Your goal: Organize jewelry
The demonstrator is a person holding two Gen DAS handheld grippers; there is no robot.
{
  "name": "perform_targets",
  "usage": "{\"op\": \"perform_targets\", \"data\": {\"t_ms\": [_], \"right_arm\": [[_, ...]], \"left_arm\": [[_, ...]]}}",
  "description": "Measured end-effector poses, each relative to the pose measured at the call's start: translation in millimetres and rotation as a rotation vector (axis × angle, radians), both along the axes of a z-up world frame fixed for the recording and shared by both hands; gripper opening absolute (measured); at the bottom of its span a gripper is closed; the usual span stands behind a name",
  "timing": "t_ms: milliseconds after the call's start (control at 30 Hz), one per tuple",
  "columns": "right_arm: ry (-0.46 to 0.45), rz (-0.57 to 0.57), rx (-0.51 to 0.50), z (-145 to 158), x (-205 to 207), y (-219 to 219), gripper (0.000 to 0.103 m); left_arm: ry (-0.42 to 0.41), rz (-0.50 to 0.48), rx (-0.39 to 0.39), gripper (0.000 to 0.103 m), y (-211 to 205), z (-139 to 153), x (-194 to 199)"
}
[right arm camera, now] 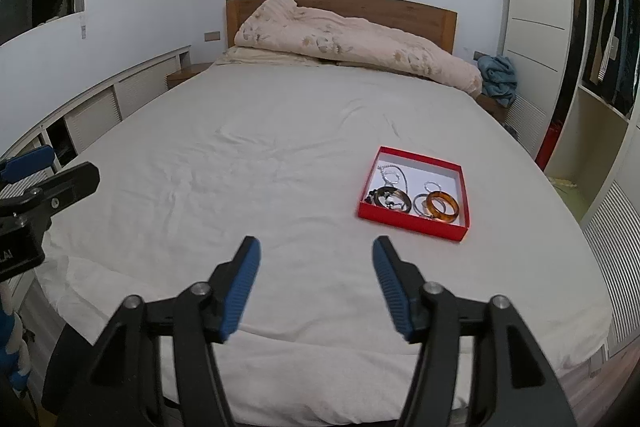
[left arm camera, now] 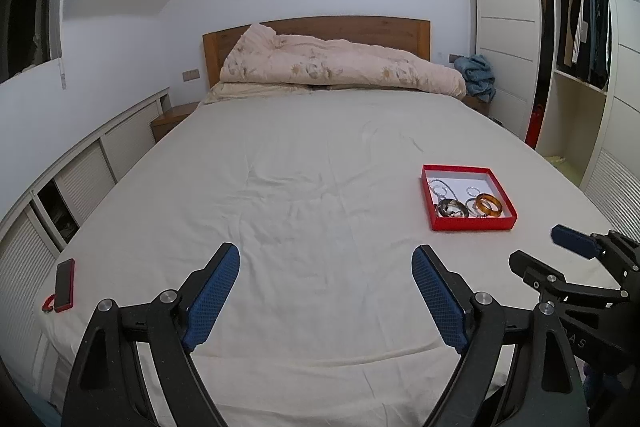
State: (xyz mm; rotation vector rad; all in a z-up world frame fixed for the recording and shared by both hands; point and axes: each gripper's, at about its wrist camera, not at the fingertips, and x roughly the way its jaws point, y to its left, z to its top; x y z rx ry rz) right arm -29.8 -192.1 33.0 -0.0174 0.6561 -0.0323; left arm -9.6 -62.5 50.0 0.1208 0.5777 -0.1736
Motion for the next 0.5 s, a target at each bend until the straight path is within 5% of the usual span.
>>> {"op": "perform_targets", "data": {"t_ms": [500], "right_arm": [[-0.007,-0.042,-0.011,-9.1,6.1,-8.7,0.078]], "left_arm": [[0.036,0.001,-0.001,0.094,-1.7,-11.0,7.0]]}}
